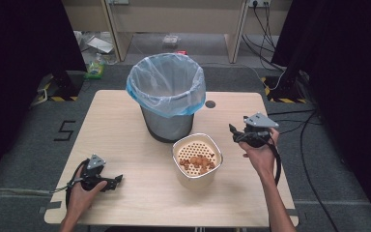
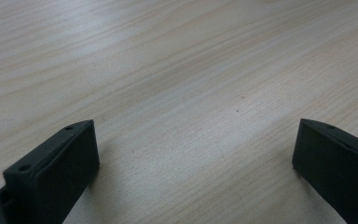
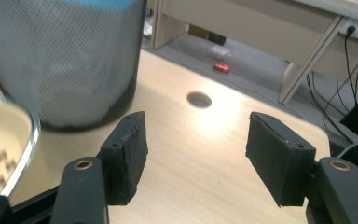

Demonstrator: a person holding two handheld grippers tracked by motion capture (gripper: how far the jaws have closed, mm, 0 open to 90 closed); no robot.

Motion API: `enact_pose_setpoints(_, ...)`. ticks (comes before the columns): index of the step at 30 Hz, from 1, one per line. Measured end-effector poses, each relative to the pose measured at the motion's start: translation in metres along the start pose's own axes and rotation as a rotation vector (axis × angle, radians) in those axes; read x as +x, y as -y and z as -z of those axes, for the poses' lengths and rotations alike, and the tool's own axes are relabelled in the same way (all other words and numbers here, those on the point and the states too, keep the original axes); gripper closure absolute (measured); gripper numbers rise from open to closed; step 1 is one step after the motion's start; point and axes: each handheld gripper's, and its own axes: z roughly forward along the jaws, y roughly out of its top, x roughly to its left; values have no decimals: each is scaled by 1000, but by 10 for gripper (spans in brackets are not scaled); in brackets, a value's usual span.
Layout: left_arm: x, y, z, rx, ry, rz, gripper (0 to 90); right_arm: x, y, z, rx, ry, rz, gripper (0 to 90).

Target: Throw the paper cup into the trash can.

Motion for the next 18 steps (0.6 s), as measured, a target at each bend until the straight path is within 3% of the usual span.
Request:
enact_pose_setpoints(3, 0, 0, 0, 0, 0, 0, 0, 2, 11, 0, 9, -2, -11, 383)
enact_pose_setpoints(5, 0, 0, 0, -2, 0, 2, 0, 4, 30, 0, 15, -11, -50, 379)
enact_pose_setpoints(7, 0, 0, 0, -1, 0, 1, 0, 4, 41, -2, 53, -36, -68, 372)
enact_pose_setpoints(10, 0, 0, 0, -1, 0, 1, 0, 4, 60, -2, 84, -35, -102, 371)
enact_pose_setpoints(18, 0, 0, 0, -1, 0, 0, 0, 6, 91, -1, 187, -26, -110, 348)
